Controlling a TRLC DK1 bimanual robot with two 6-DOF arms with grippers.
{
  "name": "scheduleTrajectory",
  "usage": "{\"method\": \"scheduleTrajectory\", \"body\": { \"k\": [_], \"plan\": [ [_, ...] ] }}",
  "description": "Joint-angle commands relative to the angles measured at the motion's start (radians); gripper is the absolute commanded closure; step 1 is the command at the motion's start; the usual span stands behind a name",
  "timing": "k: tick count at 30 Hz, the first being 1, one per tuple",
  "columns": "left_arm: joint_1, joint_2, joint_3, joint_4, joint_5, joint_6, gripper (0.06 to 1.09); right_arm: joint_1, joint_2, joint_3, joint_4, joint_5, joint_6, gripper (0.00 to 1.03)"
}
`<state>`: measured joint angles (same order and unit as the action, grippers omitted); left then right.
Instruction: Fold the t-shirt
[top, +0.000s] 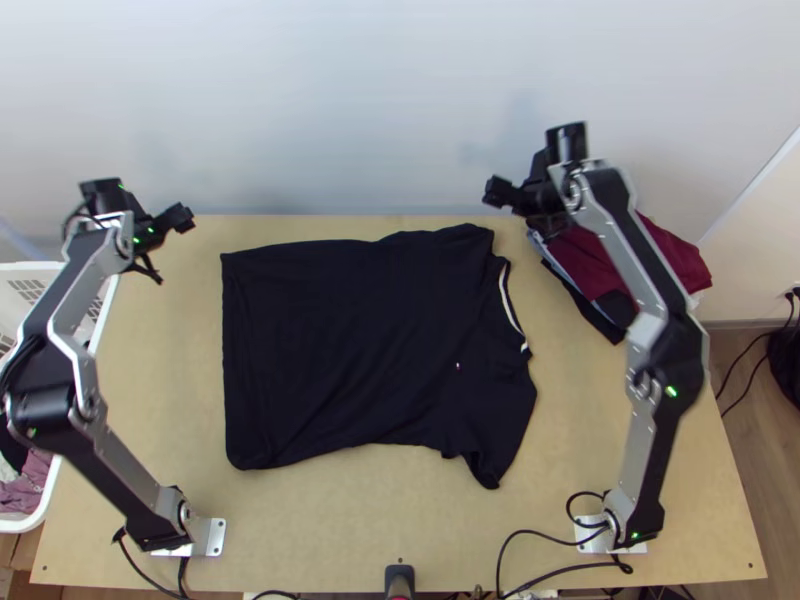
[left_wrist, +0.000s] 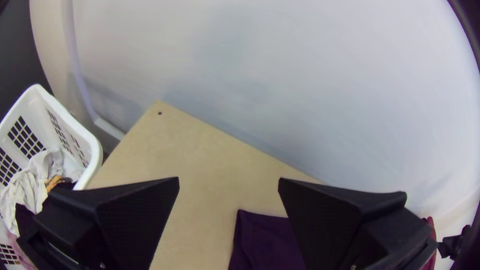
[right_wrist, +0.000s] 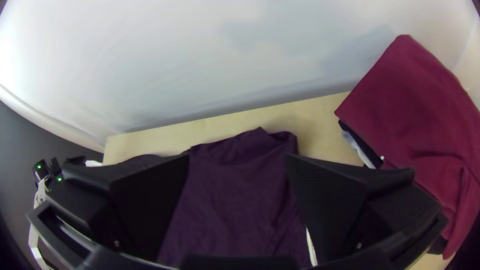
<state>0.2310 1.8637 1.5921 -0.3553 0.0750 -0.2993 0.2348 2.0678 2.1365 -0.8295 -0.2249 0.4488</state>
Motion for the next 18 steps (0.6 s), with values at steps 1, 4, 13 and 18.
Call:
{"method": "scheduleTrajectory", "body": {
  "k": [1, 4, 13, 18],
  "plan": [
    [-0.007, -0.143, 0.023, -0.060, 0.012, 0.080, 0.12, 0.005, -0.196, -0.066, -0.048, 0.006, -0.001, 0.15],
    [-0.009, -0.222, 0.005, -0.120, 0.014, 0.143, 0.12, 0.005, -0.314, -0.170, -0.114, 0.006, -0.019, 0.07],
    [-0.021, -0.448, -0.098, -0.200, 0.014, 0.246, 0.12, -0.020, -0.655, -0.707, -0.201, -0.007, -0.117, 0.05],
    [-0.028, -0.500, -0.124, -0.228, 0.014, 0.246, 0.12, -0.009, -0.759, -0.914, -0.290, -0.013, -0.148, 0.12]
  ]
}}
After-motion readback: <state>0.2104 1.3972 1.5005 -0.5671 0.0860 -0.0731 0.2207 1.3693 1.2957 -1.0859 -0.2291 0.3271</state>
